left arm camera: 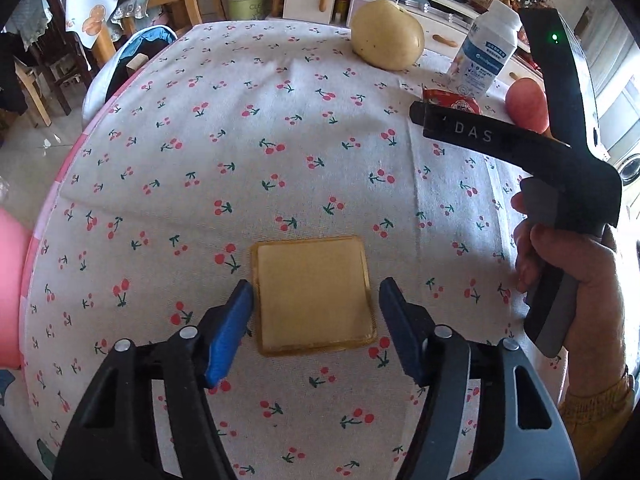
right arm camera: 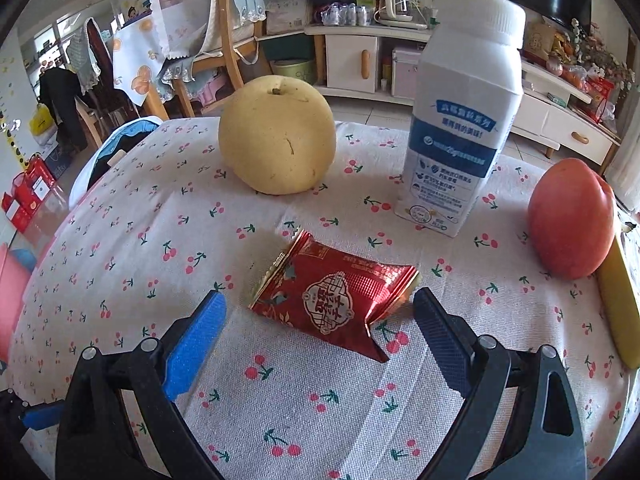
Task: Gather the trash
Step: 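Grasp the yellow square cake with the left tool while the right tool grasps the red candy packet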
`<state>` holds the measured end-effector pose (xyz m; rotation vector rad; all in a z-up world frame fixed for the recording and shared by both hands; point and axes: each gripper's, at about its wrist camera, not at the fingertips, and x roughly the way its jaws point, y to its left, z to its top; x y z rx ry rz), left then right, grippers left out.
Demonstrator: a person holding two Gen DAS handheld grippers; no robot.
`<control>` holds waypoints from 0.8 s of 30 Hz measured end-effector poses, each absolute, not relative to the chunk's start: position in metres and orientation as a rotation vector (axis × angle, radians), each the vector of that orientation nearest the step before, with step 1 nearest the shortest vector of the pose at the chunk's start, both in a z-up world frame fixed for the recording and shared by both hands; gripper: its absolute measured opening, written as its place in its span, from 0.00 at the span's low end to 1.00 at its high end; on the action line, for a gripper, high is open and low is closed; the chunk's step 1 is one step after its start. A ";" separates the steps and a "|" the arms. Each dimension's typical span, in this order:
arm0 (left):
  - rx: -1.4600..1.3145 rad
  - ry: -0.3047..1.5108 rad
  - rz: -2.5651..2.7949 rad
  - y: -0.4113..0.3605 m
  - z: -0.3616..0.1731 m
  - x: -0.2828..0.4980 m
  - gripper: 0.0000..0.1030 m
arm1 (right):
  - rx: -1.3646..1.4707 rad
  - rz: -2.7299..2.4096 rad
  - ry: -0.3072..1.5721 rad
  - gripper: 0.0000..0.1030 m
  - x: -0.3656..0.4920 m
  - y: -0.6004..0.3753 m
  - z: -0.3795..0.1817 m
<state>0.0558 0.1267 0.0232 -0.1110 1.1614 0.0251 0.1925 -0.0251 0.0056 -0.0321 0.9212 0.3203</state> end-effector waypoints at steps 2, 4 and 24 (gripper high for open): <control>-0.103 1.158 0.030 0.126 0.023 0.057 0.58 | -0.031 0.310 0.907 0.65 0.193 -0.026 0.008; -0.103 1.156 0.027 0.126 0.023 0.058 0.58 | -0.060 0.293 0.907 0.60 0.192 -0.025 0.008; -0.132 1.137 -0.018 0.139 0.028 0.053 0.57 | -0.030 0.262 0.849 0.40 0.171 -0.038 0.015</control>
